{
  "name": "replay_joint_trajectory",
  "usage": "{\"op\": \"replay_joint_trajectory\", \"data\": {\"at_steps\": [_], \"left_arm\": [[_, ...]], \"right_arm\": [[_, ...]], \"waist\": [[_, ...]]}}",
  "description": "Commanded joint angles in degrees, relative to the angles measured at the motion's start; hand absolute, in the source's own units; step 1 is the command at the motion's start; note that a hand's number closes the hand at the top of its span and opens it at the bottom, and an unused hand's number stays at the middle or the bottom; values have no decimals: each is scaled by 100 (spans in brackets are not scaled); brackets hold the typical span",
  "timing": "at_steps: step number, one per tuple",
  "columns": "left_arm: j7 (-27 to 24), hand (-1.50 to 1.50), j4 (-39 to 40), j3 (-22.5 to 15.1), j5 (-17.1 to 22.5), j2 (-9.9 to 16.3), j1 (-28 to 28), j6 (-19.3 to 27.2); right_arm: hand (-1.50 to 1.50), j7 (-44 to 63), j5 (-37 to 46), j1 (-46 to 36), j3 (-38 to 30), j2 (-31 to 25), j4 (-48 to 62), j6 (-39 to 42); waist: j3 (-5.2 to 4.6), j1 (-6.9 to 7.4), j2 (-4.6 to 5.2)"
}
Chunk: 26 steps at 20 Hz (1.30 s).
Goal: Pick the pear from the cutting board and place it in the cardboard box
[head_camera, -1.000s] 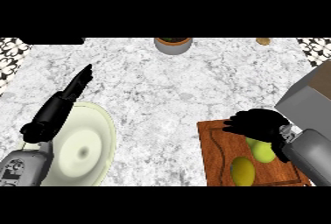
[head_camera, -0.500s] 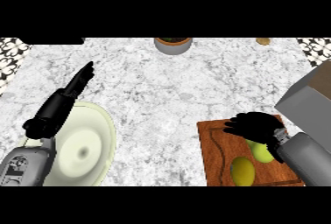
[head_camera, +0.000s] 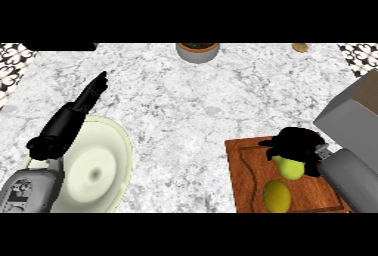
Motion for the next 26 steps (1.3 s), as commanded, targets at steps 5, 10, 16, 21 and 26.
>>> {"op": "replay_joint_trajectory", "data": {"at_steps": [5,10,16,21,26], "left_arm": [[-36,0,174,163,-57,-7,-196,-94],[-48,0,151,115,-123,-159,-135,-62],[-137,0,96,151,-208,-117,168,71],[111,0,-118,196,-159,-39,59,-13],[-311,0,-121,166,-206,-45,500,-92]], "right_arm": [[150,-975,194,-27,-288,228,631,-1198],[150,-1264,124,86,-549,343,387,-1456],[150,1352,-885,785,-2082,1852,-321,-1922],[150,2003,-563,1486,-1864,2102,-2018,-2568],[150,2543,-537,1846,-1945,1880,-3903,-2000]], "waist": [[19,-7,31],[18,-23,26],[21,-331,-26],[14,-210,-42],[9,-170,-28]]}}
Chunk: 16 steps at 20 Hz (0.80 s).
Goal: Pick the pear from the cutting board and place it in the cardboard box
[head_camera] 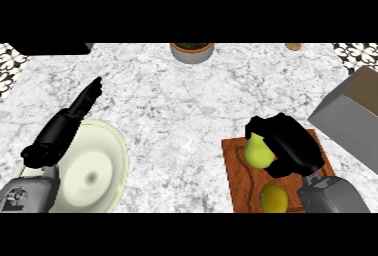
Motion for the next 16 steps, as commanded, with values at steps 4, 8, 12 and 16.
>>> {"op": "replay_joint_trajectory", "data": {"at_steps": [4,8,12,16], "left_arm": [[7,0,-271,251,249,204,59,-218],[15,0,-70,37,-23,0,-33,-28],[49,0,-63,255,239,185,-104,-301],[-11,0,-201,-60,-71,-153,-18,-39]], "right_arm": [[150,1264,-423,137,-953,196,-1959,523],[150,2129,-896,-342,-1850,607,-2013,634],[150,2340,-1306,-570,-2855,207,-1884,768],[150,2374,-1759,-992,-3656,-322,-1402,948]], "waist": [[0,43,-8],[2,62,32],[5,113,47],[5,129,49]]}}
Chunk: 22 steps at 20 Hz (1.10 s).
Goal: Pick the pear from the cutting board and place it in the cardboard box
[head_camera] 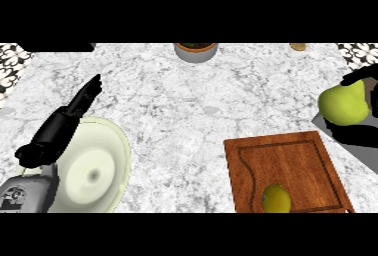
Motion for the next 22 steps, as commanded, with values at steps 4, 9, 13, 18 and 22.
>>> {"op": "replay_joint_trajectory", "data": {"at_steps": [4,9,13,18,22], "left_arm": [[-84,0,215,-179,-304,-250,-149,172],[-119,0,294,-156,-283,-229,-128,113],[-160,0,290,-56,-187,-152,-247,7],[-56,0,406,-82,-209,-255,-426,44],[-197,0,185,76,-84,-52,-59,-151]], "right_arm": [[150,-148,-165,-844,-906,-883,1552,-217],[150,-960,-32,-547,-985,-1683,2871,66],[150,-1098,-262,-787,-1024,-2146,3827,836],[150,-1942,-172,-1057,-898,-2981,5163,1269],[150,-2075,136,-1108,-661,-3192,5944,1373]], "waist": [[0,56,23],[4,93,47],[3,102,46],[5,127,53],[4,154,37]]}}
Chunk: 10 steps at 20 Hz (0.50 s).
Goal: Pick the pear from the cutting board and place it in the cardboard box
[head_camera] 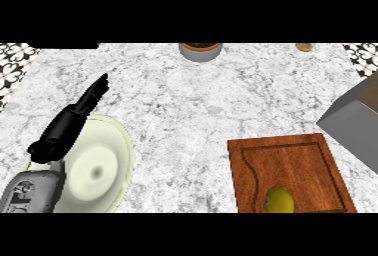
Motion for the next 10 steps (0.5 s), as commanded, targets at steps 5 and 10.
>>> {"op": "replay_joint_trajectory", "data": {"at_steps": [5,10], "left_arm": [[120,0,169,120,64,19,-342,-92],[227,0,-20,78,9,-58,-116,19]], "right_arm": [[-150,-1581,50,-448,414,-344,1589,239],[-150,-2271,-1105,-563,-655,-154,1364,120]], "waist": [[1,-10,-3],[5,-143,-65]]}}
